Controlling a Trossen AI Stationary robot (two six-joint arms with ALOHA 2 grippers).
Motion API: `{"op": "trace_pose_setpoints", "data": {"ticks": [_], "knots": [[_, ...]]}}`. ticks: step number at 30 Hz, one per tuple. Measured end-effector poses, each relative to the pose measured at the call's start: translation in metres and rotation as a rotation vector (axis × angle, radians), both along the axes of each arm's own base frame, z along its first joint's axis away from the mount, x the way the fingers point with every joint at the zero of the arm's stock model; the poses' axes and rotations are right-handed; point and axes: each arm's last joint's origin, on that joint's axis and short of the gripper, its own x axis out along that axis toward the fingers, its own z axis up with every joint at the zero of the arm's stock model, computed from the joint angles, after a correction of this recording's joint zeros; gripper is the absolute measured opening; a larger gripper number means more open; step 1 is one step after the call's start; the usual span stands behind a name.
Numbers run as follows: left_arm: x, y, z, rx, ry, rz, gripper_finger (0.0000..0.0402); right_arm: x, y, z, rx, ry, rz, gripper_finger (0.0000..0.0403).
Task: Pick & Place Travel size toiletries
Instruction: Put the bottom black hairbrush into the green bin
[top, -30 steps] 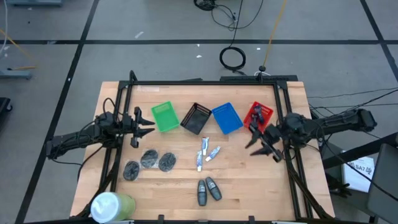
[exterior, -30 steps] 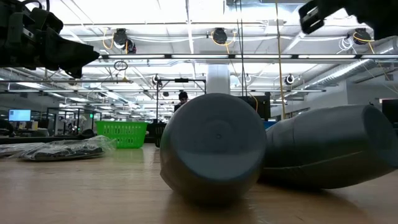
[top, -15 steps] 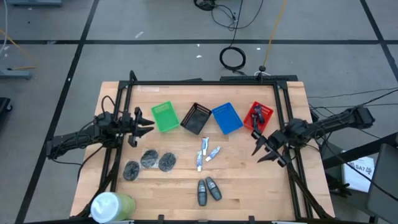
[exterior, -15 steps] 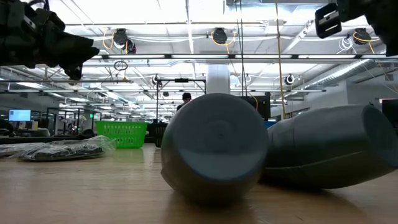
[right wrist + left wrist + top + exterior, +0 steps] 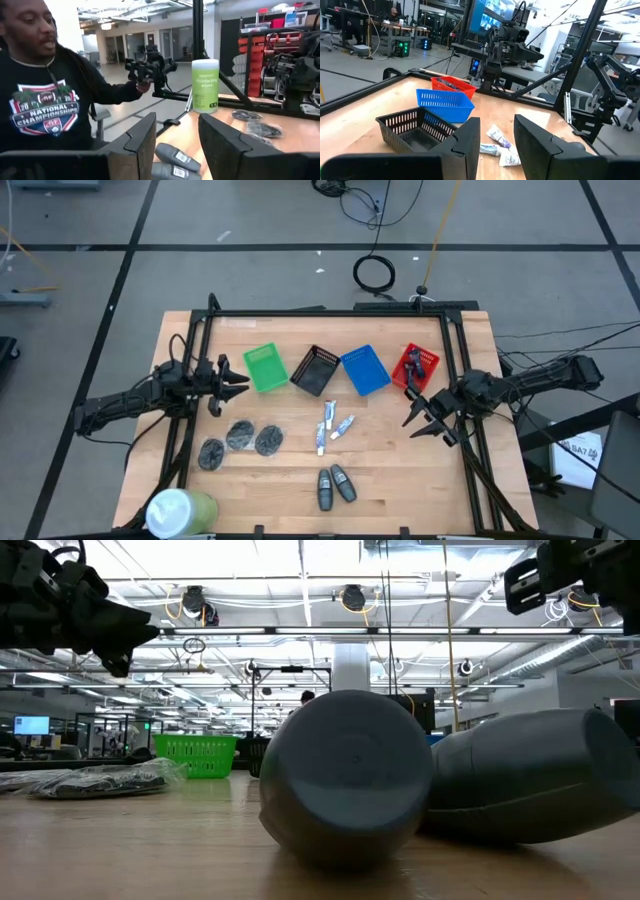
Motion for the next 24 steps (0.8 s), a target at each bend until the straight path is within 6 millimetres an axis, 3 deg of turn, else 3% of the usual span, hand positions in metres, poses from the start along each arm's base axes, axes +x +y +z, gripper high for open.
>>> {"op": "trace_pose_setpoints", "data": {"ticks": [7,20,24], "knots": [[0.000,0.000,0.000,-0.016,-0.001,0.006,0.0115,-0.021,-0.003,0.010,0.041,-0.046,0.028,0.0135],[0.000,0.002,0.001,-0.001,-0.006,0.053,0.0115,-0.048,-0.011,-0.005,-0.033,0.035,-0.040,0.0115],[0.000,0.002,0.001,-0.073,-0.009,0.049,0.0115,-0.051,-0.013,-0.008,-0.019,0.058,-0.078,0.0109]]}}
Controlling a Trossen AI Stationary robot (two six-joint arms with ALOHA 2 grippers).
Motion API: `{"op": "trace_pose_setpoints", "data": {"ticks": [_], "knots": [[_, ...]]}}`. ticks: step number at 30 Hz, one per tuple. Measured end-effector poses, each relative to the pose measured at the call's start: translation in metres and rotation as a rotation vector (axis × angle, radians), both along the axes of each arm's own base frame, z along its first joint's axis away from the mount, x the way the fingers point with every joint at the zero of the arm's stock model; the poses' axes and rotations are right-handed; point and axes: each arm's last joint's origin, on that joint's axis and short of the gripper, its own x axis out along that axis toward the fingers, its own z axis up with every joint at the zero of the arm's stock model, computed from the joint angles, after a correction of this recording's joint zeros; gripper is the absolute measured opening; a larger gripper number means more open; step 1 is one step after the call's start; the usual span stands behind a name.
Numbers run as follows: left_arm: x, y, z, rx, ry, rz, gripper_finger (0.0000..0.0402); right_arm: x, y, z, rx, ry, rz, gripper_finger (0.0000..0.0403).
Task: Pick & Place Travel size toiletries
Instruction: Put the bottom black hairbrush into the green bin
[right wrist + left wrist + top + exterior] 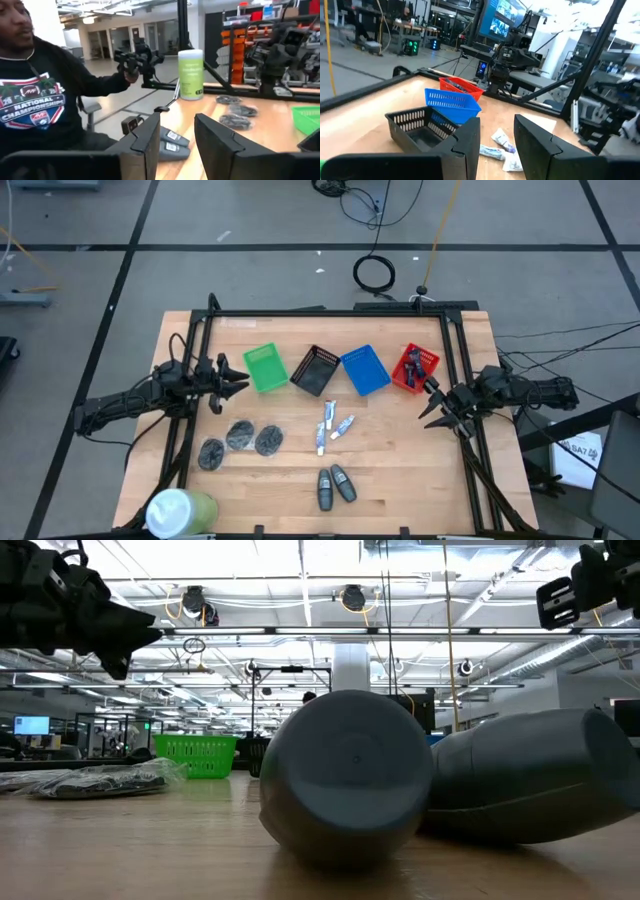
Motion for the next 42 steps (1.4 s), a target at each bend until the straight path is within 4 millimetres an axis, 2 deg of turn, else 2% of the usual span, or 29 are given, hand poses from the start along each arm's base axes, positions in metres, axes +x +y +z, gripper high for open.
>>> {"op": "trace_pose_setpoints", "data": {"ticks": [3,8,12,16,18,21,24,29,33,37,39,42], "knots": [[0.000,0.000,-0.001,-0.075,0.008,-0.004,0.0115,0.000,0.000,0.002,0.000,-0.015,0.000,0.0105],[0.001,0.000,0.000,-0.316,0.007,-0.020,0.0114,0.000,-0.001,0.004,-0.006,-0.053,-0.032,0.0104],[0.000,-0.004,0.022,-0.296,0.045,-0.063,0.0087,0.000,-0.001,0.006,-0.006,-0.065,-0.030,0.0104],[0.003,-0.009,0.056,-0.289,0.147,-0.095,0.0024,0.000,-0.001,0.006,0.004,-0.061,-0.025,0.0104],[0.008,-0.011,0.072,-0.312,0.237,-0.099,0.0007,0.000,-0.001,0.006,0.013,-0.054,-0.023,0.0104],[0.020,-0.016,0.088,-0.349,0.463,-0.062,0.0005,0.000,-0.001,0.005,0.020,-0.047,-0.021,0.0104],[0.033,-0.023,0.094,-0.399,0.748,-0.024,0.0002,0.000,-0.001,0.005,0.020,-0.043,-0.021,0.0105],[0.045,-0.046,0.082,-0.601,1.301,0.091,0.0001,0.000,-0.001,0.004,0.021,-0.033,-0.021,0.0104],[0.050,-0.074,0.065,-0.783,1.638,0.235,0.0001,0.000,-0.001,0.003,0.020,-0.023,-0.021,0.0104],[0.056,-0.103,0.048,-0.804,1.768,0.349,0.0001,0.000,-0.001,0.003,0.008,-0.029,-0.023,0.0105],[0.059,-0.113,0.040,-0.803,1.762,0.448,0.0001,0.000,-0.001,0.003,0.007,-0.025,-0.024,0.0105],[0.065,-0.128,0.027,-0.896,1.746,0.606,0.0001,0.001,-0.001,0.002,0.008,-0.012,-0.040,0.0105]]}}
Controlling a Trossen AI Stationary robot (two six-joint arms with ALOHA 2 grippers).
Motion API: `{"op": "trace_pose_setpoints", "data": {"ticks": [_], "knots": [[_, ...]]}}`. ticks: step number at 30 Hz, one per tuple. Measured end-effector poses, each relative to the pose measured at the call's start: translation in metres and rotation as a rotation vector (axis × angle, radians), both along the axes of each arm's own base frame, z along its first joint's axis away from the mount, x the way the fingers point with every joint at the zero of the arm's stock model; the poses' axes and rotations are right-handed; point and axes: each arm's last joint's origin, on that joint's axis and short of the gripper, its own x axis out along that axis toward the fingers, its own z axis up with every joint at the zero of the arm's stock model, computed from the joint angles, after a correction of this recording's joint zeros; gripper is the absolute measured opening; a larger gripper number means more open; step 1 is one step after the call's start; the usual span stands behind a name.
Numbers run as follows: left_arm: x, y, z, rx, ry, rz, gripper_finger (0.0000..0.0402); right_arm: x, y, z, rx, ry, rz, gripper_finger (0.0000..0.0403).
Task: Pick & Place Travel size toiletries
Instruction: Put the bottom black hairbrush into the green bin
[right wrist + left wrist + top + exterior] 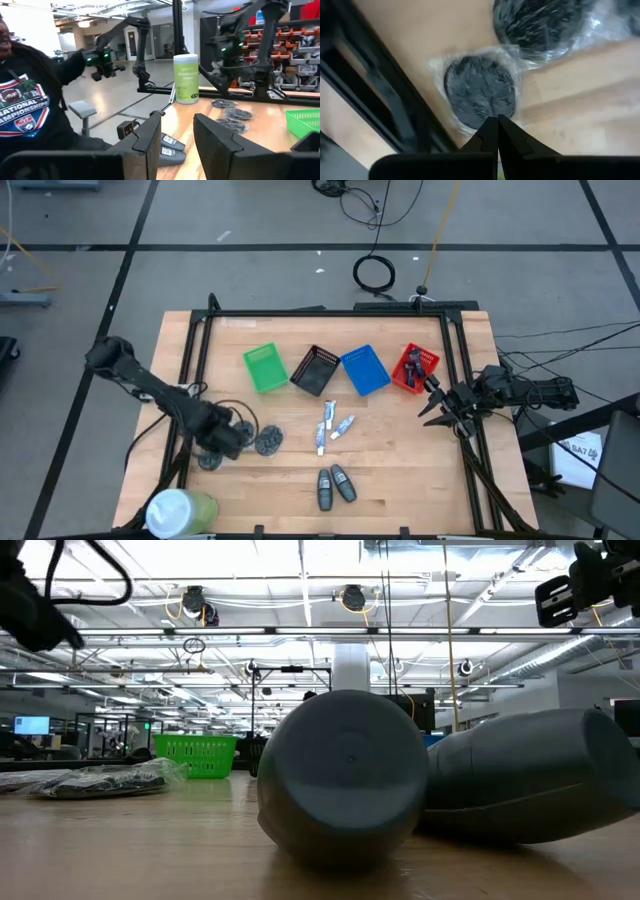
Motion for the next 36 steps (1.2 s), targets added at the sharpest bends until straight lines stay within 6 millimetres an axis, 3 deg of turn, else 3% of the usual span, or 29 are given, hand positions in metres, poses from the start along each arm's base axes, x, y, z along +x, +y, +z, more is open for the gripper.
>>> {"op": "trace_pose_setpoints", "data": {"ticks": [5,12,25,36], "knots": [[0.011,-0.029,-0.023,-0.096,0.092,0.085,0.0002,0.001,-0.001,-0.001,-0.004,0.010,-0.035,0.0105],[0.011,-0.039,-0.045,0.005,0.204,0.145,0.0002,0.001,-0.001,-0.002,-0.004,0.015,-0.039,0.0105],[0.019,-0.034,-0.064,0.204,0.114,0.079,0.0002,0.001,-0.001,-0.002,0.003,0.025,-0.036,0.0105],[0.034,-0.026,-0.065,0.277,-0.108,-0.211,0.0011,0.001,-0.001,-0.002,0.009,0.027,-0.035,0.0105]]}}
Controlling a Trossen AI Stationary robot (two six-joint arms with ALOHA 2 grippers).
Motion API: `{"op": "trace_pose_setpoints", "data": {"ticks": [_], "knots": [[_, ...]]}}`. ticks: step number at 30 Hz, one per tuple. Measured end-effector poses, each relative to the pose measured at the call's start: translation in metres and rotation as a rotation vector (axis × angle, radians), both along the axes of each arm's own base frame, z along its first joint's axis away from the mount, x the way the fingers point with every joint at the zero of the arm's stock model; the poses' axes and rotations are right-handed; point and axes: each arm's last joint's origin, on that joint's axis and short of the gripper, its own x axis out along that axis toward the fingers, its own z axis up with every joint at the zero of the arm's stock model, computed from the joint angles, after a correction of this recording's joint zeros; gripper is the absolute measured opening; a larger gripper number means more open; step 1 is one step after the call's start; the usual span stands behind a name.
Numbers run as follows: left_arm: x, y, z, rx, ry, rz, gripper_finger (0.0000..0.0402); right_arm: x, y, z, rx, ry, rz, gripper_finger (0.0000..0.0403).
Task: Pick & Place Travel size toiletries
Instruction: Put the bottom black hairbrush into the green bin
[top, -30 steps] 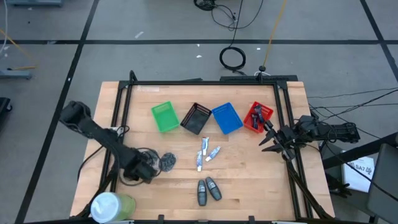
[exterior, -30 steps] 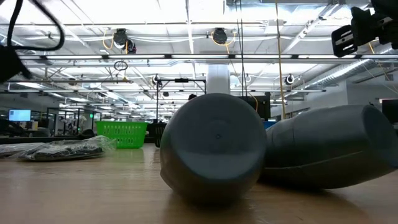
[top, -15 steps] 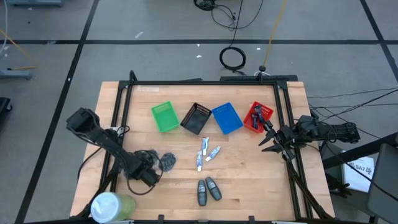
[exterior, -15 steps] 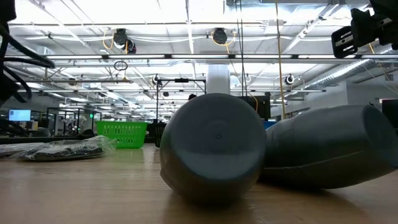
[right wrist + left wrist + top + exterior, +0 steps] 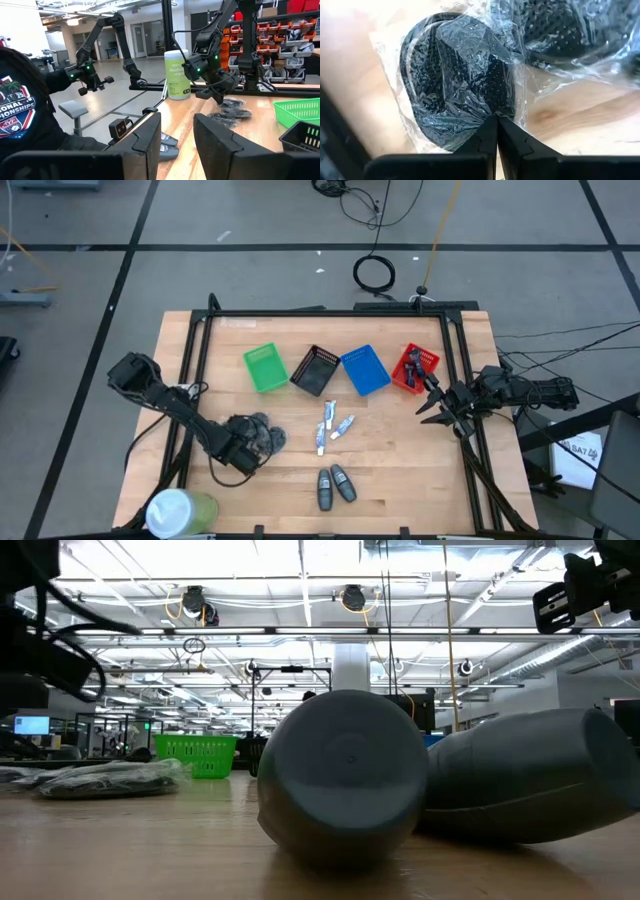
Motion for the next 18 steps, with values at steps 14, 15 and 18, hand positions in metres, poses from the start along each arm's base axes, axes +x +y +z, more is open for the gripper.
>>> {"op": "trace_pose_setpoints", "data": {"ticks": [14,15,18], "knots": [[0.022,-0.005,0.077,0.142,-0.089,-0.136,0.0001,0.000,0.000,0.000,0.001,0.000,-0.003,0.0105],[0.023,-0.005,0.081,0.149,-0.125,-0.086,0.0001,0.000,0.000,0.000,0.000,0.000,-0.003,0.0105],[0.022,0.001,0.087,0.157,-0.168,0.072,0.0019,0.000,0.000,0.000,0.001,0.000,-0.003,0.0105]]}}
